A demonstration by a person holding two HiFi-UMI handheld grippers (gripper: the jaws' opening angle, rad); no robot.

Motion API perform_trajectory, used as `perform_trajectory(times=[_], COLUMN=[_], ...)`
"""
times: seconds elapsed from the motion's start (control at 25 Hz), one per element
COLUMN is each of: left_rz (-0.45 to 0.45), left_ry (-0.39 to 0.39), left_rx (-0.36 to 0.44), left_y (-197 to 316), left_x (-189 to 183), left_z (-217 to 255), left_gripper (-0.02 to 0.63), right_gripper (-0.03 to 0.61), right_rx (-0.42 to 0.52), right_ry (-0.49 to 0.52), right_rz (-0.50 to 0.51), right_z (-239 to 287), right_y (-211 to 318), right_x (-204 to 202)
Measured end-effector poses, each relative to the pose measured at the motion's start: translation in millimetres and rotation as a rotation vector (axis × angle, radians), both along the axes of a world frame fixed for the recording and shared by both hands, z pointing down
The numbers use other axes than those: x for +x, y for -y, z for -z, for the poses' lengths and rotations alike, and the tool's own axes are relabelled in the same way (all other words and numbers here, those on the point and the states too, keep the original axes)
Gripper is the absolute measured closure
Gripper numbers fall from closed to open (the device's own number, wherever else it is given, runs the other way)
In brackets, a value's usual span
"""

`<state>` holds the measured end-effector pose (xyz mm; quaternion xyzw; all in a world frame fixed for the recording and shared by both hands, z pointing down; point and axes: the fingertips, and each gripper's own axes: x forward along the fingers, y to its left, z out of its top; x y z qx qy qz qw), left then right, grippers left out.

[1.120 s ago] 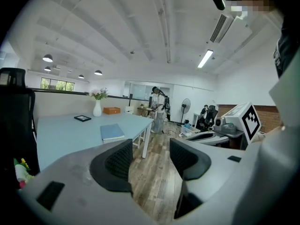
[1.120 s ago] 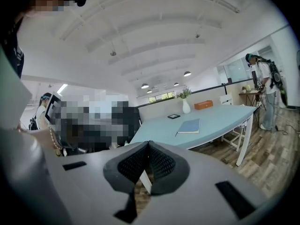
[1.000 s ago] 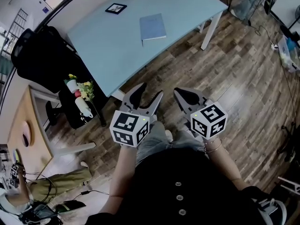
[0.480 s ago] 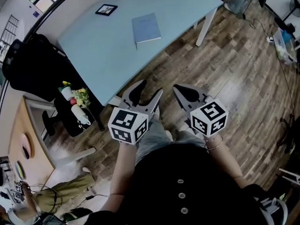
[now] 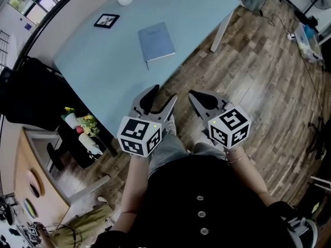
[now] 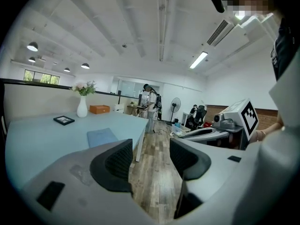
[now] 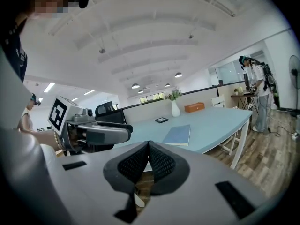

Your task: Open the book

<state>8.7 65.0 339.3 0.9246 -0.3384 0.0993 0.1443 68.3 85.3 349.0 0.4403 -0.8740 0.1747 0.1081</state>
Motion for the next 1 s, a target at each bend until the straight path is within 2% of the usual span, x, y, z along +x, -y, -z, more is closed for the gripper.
perform_trajectory(times=[0.32,0.56,1.0], left_rz=[-0.04,-0.088,-0.189], left_ry=[0.007,0.044,0.059], left_rx=[0.006,0.023,-0.016], left_y=[73.4,119.9,162.4], left_x=[-9.0,-15.6,-21.3], left_z=[4.7,1.8,-12.6], left_gripper=[0.387,0.387,0.387], right_gripper=[0.577,0.577,0.577], right_rx=[-0.002,0.001,-0.01], right_ry=[0.0,0.003,-0.002], right_rz=[-0.048,-0.075,-0.146], right_z=[3.8,3.5,-0.2], right_y=[64.6,112.3,169.4], right_x=[-7.8,-19.1,-23.0])
